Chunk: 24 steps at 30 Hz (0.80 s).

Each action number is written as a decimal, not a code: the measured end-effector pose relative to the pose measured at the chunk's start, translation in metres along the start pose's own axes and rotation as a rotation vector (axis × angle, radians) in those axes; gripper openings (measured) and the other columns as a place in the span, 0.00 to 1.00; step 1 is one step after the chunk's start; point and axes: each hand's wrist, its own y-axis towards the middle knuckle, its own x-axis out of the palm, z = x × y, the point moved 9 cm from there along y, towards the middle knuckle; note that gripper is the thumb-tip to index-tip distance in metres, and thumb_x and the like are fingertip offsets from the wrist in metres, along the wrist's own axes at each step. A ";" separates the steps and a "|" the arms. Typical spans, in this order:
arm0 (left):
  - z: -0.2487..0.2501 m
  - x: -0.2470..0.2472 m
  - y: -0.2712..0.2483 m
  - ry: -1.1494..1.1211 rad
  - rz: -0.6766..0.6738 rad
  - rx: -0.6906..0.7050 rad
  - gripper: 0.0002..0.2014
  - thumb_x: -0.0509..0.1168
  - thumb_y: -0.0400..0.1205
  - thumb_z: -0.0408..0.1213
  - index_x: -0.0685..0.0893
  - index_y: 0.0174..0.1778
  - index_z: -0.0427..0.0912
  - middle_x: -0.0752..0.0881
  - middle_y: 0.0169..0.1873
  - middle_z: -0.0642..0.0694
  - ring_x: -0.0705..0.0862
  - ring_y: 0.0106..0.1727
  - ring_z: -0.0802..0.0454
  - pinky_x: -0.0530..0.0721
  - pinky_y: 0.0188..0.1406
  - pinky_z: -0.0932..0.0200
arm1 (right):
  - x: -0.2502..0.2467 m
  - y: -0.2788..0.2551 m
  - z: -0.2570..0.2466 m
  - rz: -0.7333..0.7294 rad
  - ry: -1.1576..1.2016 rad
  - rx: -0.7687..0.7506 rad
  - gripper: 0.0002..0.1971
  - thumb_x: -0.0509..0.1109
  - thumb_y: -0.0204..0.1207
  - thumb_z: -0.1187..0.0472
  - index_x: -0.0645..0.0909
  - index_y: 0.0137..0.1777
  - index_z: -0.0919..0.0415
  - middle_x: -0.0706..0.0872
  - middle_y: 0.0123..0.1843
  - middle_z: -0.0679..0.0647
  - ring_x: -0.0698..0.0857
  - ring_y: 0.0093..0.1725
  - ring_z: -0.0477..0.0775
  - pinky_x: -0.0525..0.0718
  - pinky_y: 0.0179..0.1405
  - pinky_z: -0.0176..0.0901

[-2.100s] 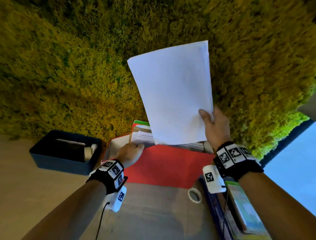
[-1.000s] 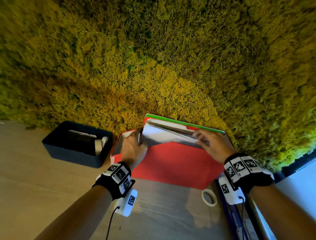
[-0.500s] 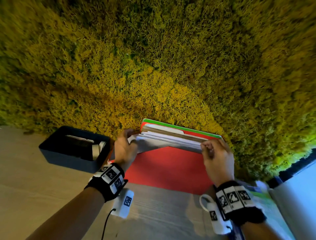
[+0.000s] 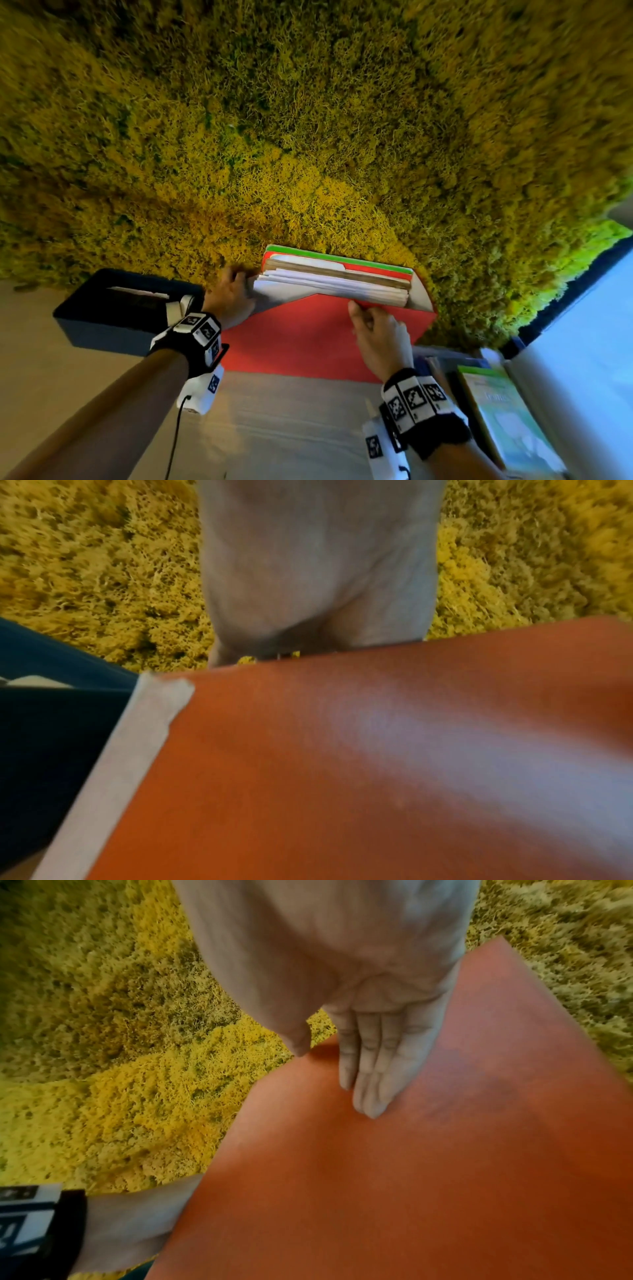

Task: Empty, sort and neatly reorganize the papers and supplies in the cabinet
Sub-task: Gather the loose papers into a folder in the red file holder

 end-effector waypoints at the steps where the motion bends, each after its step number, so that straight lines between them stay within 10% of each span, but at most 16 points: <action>1: 0.000 0.004 -0.004 -0.003 -0.009 -0.004 0.29 0.64 0.80 0.48 0.71 0.77 0.43 0.66 0.78 0.39 0.67 0.77 0.38 0.66 0.76 0.40 | -0.002 -0.004 -0.004 -0.029 -0.004 0.012 0.24 0.56 0.79 0.34 0.79 0.39 0.53 0.90 0.47 0.55 0.86 0.54 0.65 0.78 0.48 0.50; 6: 0.010 0.002 -0.028 0.219 -0.039 0.005 0.25 0.60 0.79 0.45 0.70 0.73 0.51 0.67 0.73 0.39 0.68 0.76 0.35 0.59 0.75 0.26 | -0.009 -0.022 -0.005 -0.112 -0.012 0.103 0.25 0.54 0.80 0.34 0.78 0.54 0.55 0.87 0.58 0.60 0.82 0.62 0.66 0.75 0.54 0.51; 13: 0.014 -0.003 -0.094 0.252 -0.186 0.055 0.29 0.47 0.76 0.58 0.84 0.59 0.45 0.87 0.60 0.39 0.84 0.63 0.38 0.79 0.62 0.50 | -0.009 -0.047 0.017 -0.138 -0.037 0.334 0.46 0.47 0.80 0.31 0.55 0.80 0.74 0.76 0.72 0.71 0.75 0.73 0.67 0.69 0.71 0.55; 17: 0.016 0.022 -0.131 -0.115 -0.380 0.038 0.18 0.53 0.73 0.52 0.83 0.29 0.47 0.85 0.33 0.45 0.86 0.47 0.40 0.80 0.43 0.53 | -0.024 -0.062 0.029 -0.097 -0.018 0.453 0.38 0.52 0.84 0.41 0.58 0.78 0.76 0.75 0.73 0.73 0.74 0.73 0.68 0.69 0.71 0.53; 19: 0.015 0.018 -0.144 -0.256 -0.365 -0.028 0.14 0.62 0.82 0.43 0.84 0.32 0.45 0.86 0.35 0.45 0.87 0.49 0.35 0.80 0.36 0.59 | -0.030 -0.070 0.035 -0.083 0.006 0.452 0.26 0.56 0.84 0.50 0.69 0.72 0.72 0.78 0.69 0.71 0.77 0.70 0.68 0.73 0.67 0.52; 22: 0.046 -0.008 -0.175 -0.545 -0.314 -0.026 0.13 0.65 0.85 0.32 0.79 0.34 0.47 0.81 0.33 0.51 0.80 0.36 0.58 0.78 0.31 0.73 | -0.033 -0.082 0.051 -0.068 -0.017 0.457 0.22 0.61 0.80 0.50 0.81 0.62 0.67 0.85 0.62 0.69 0.84 0.62 0.66 0.82 0.60 0.53; 24: 0.081 -0.019 -0.204 -0.659 -0.345 0.004 0.16 0.63 0.87 0.39 0.75 0.31 0.48 0.78 0.31 0.54 0.78 0.36 0.58 0.77 0.33 0.73 | -0.035 -0.093 0.051 -0.075 0.030 0.445 0.21 0.62 0.79 0.52 0.83 0.59 0.68 0.87 0.58 0.69 0.86 0.58 0.66 0.85 0.57 0.56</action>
